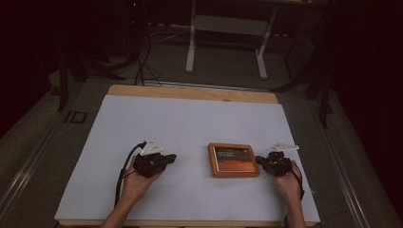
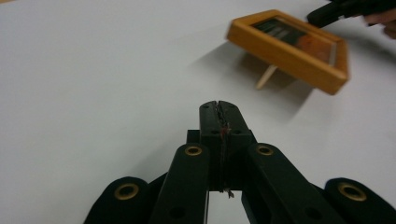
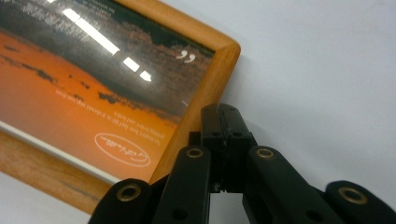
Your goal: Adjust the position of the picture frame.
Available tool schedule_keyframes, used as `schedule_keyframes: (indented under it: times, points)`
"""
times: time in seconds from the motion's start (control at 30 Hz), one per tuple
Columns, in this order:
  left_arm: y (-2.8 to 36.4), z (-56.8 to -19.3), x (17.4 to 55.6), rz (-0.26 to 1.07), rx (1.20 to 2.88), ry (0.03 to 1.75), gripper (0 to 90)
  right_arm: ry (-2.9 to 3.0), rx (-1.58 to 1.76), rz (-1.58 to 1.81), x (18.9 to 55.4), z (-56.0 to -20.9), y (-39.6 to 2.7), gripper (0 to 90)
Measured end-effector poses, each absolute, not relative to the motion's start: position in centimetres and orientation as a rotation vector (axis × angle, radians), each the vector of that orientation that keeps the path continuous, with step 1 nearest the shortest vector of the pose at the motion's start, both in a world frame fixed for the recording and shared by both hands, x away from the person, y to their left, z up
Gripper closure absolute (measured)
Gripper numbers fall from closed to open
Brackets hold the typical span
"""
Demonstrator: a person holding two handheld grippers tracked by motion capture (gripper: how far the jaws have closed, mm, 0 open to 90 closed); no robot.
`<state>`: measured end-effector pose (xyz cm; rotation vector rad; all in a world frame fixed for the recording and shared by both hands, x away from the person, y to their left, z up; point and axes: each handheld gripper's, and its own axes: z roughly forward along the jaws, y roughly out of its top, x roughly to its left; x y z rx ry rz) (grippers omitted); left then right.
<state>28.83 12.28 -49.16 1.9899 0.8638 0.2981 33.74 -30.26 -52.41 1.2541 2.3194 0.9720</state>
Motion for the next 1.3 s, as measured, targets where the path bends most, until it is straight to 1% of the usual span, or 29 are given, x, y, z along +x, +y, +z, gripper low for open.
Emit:
schedule_keyframes:
  times: [0.5,0.77,0.9,1.13,1.3]
  points:
    - [5.8,-49.8,26.7,0.182,2.096,0.642,89.9,2.367,1.263,0.959,33.5,-52.7,-30.5,89.9]
    - [3.5,-50.5,26.4,0.166,2.155,0.574,89.9,2.434,1.206,0.986,33.1,-52.7,-29.6,89.9]
    - [3.3,-50.6,26.4,0.183,2.184,0.565,89.9,2.479,1.151,0.979,32.9,-52.6,-28.6,89.9]
    - [4.3,-50.7,26.8,0.243,2.217,0.639,89.8,2.545,1.059,0.995,32.5,-52.3,-27.0,89.9]
    - [5.9,-50.4,27.5,0.265,2.194,0.72,89.9,2.58,0.992,1.015,32.3,-52.2,-25.5,89.9]
